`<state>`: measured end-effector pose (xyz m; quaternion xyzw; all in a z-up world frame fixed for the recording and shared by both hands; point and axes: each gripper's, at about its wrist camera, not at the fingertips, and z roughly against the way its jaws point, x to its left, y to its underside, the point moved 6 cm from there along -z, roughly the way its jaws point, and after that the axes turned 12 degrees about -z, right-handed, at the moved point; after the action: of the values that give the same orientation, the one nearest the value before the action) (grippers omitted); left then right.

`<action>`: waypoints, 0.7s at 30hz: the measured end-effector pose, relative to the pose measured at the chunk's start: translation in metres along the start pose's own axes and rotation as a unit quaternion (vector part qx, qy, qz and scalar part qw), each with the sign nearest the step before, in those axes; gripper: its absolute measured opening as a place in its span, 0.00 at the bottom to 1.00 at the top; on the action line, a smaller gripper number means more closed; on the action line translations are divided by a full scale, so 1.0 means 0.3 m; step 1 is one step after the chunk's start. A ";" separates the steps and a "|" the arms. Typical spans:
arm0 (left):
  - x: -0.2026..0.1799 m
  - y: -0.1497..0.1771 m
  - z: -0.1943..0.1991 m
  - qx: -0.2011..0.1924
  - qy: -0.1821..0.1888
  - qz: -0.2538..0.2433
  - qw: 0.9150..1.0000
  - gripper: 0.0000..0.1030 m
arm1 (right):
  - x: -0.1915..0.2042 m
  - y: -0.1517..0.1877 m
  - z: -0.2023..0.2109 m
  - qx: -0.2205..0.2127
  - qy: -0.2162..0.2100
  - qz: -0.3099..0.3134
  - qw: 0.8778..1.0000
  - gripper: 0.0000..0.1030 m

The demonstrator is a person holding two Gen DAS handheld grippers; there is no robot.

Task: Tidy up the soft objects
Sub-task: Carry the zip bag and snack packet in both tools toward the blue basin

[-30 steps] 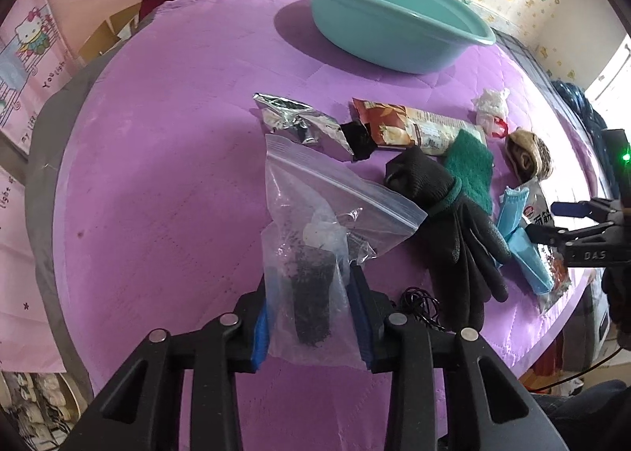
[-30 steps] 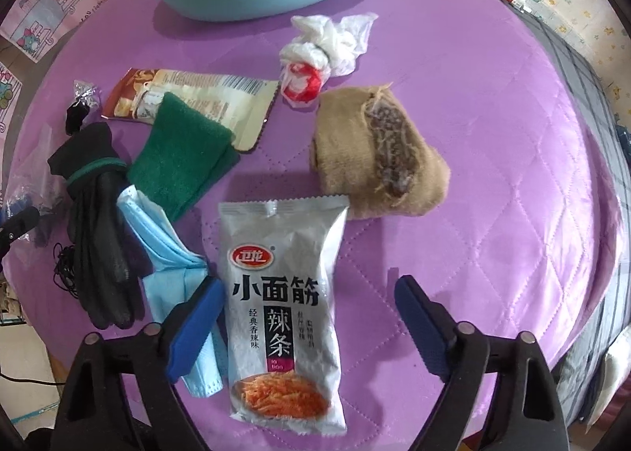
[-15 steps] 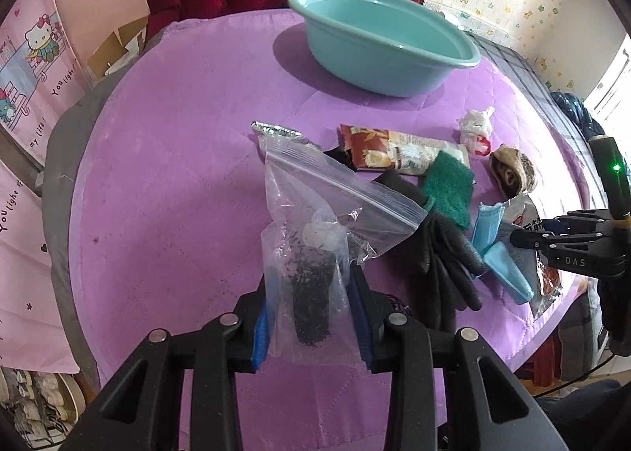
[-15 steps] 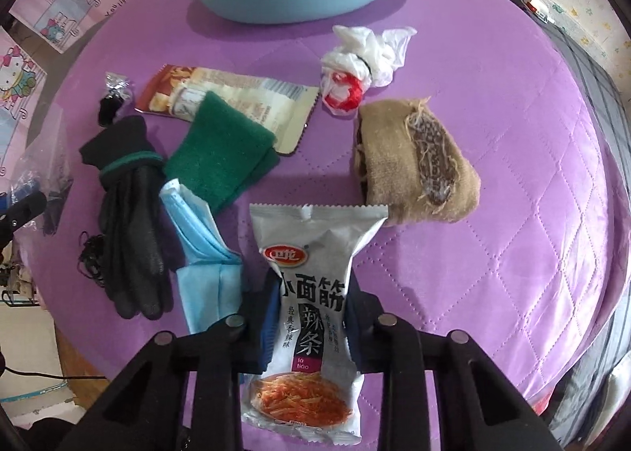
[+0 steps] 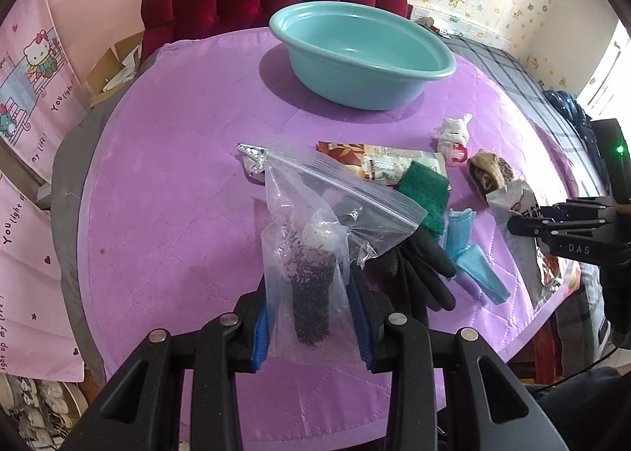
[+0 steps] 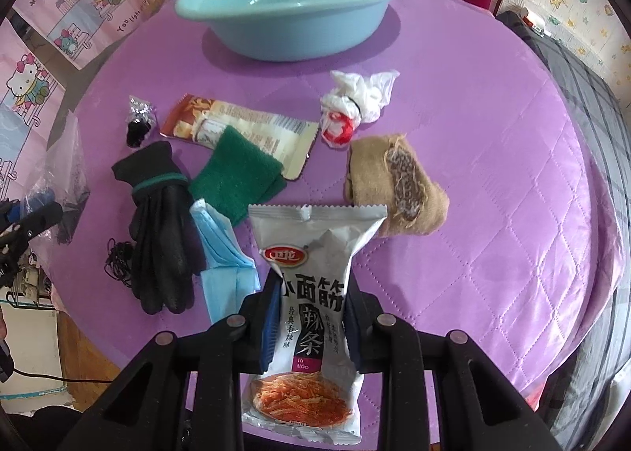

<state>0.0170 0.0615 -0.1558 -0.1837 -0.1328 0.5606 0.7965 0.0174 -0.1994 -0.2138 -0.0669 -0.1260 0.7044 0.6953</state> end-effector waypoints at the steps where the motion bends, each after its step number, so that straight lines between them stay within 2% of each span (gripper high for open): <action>1: -0.004 -0.005 0.006 -0.001 0.001 -0.002 1.000 0.37 | -0.004 0.008 0.011 -0.003 -0.001 0.001 1.000 0.28; 21: -0.042 -0.198 0.087 -0.043 0.007 -0.038 0.998 0.37 | 0.042 -0.175 0.191 -0.069 -0.005 0.009 0.998 0.29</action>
<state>0.0519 0.0353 -0.1064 -0.2160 -0.1582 0.5226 0.8095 0.0523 -0.1914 -0.1434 -0.1118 -0.1772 0.7007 0.6820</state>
